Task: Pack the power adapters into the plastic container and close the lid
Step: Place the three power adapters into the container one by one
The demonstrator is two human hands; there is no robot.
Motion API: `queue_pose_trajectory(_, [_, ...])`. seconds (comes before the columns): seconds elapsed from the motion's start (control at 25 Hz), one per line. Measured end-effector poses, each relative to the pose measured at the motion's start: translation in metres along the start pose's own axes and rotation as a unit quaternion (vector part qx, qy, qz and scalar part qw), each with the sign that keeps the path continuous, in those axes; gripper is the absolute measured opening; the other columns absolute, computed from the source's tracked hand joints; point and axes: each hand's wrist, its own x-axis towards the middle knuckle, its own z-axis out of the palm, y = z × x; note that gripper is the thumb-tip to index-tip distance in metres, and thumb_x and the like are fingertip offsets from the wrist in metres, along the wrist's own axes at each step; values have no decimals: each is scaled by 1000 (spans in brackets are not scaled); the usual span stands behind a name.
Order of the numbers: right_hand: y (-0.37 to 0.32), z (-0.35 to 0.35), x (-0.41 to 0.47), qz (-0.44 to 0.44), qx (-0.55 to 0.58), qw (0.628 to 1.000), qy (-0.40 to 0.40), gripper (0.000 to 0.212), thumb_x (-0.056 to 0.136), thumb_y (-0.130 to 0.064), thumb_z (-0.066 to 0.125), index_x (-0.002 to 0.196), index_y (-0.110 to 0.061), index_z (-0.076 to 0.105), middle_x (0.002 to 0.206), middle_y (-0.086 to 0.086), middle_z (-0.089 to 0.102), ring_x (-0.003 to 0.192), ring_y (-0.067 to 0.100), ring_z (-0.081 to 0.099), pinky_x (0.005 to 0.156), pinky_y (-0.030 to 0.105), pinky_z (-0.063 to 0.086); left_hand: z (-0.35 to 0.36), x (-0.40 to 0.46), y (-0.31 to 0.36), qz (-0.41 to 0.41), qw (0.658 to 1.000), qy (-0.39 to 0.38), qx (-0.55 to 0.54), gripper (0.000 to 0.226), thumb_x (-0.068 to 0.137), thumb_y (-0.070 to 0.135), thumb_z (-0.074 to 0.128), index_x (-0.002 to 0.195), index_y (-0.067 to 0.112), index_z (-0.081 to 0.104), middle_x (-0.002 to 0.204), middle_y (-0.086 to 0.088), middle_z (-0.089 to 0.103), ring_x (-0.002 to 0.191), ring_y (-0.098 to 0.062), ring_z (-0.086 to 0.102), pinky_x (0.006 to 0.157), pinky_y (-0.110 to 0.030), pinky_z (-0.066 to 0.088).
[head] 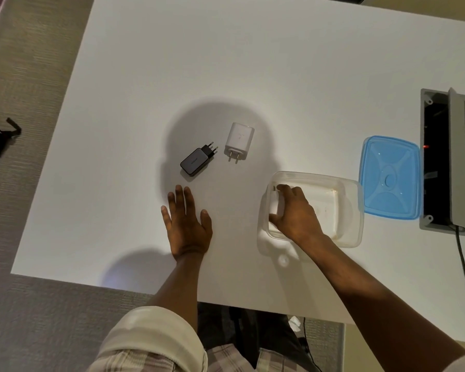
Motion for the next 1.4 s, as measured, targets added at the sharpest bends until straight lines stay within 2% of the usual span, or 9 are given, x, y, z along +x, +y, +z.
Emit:
queue_pose_trajectory(0.12, [-2, -8, -8, 8, -9, 1000, -23, 77, 79, -31, 75, 144, -22, 34, 131, 7, 47, 101, 35, 62, 78, 41, 53, -1, -1, 0, 2, 1000, -1, 9, 70, 96, 40, 31, 159, 13, 14, 167, -9, 16, 155, -29, 13, 125, -52, 11])
queue_pose_trajectory(0.24, [-8, -27, -18, 3, -38, 999, 0, 61, 83, -31, 72, 136, -20, 45, 124, 6, 55, 104, 31, 62, 78, 38, 50, -1, -1, 1, 4, 1000, 2, 0, 70, 96, 40, 31, 158, 13, 15, 167, -9, 15, 155, -29, 13, 125, -52, 11])
queue_pose_trajectory(0.36, [-27, -55, -24, -45, -3, 997, 65, 40, 83, -27, 72, 121, -21, 59, 112, 0, 67, 93, 23, 66, 76, 34, 53, -2, -1, 2, 5, 1000, 5, -1, 70, 96, 40, 32, 158, 13, 17, 167, -9, 16, 155, -30, 14, 125, -51, 11])
queue_pose_trajectory(0.48, [-57, -78, -13, -135, 33, 986, 95, 31, 82, -22, 72, 112, -25, 63, 100, -6, 69, 79, 17, 66, 70, 32, 54, -1, -2, 1, 5, 1000, 8, -3, 69, 96, 40, 31, 158, 13, 16, 167, -9, 16, 155, -30, 14, 125, -51, 11])
queue_pose_trajectory(0.56, [-75, -88, 12, -186, 37, 980, 67, 33, 81, -19, 72, 112, -25, 63, 102, -6, 68, 81, 16, 65, 74, 34, 55, 0, -2, 1, 6, 1000, 10, -8, 70, 96, 40, 32, 158, 13, 16, 167, -8, 16, 155, -29, 13, 126, -50, 11])
queue_pose_trajectory(0.64, [-89, -96, 52, -228, 7, 973, 21, 40, 81, -12, 73, 119, -21, 62, 111, -1, 66, 94, 20, 64, 84, 37, 53, 0, -2, 1, 5, 1000, 15, -7, 70, 96, 40, 34, 158, 14, 16, 167, -8, 16, 155, -29, 14, 126, -50, 10])
queue_pose_trajectory(0.76, [-101, -100, 110, -294, -105, 949, -35, 56, 79, -2, 69, 132, -19, 56, 127, 3, 59, 113, 25, 57, 90, 42, 50, 1, -2, 0, 3, 1000, 15, -8, 71, 96, 40, 35, 159, 15, 16, 167, -7, 15, 155, -28, 13, 126, -49, 10])
queue_pose_trajectory(1.0, [-105, -77, 162, -409, -339, 844, -69, 74, 78, -4, 66, 144, -26, 43, 153, 4, 40, 137, 27, 39, 104, 43, 43, 3, -1, -2, -2, 1000, 13, -8, 71, 96, 42, 34, 159, 16, 14, 168, -6, 13, 155, -26, 10, 126, -47, 9])
queue_pose_trajectory(1.4, [-99, -55, 172, -430, -368, 824, -32, 61, 86, -6, 59, 139, -33, 45, 148, 1, 43, 134, 29, 40, 105, 42, 38, 5, 0, -3, -2, 1000, 12, -1, 71, 96, 42, 35, 159, 17, 12, 168, -5, 12, 156, -25, 8, 126, -48, 9])
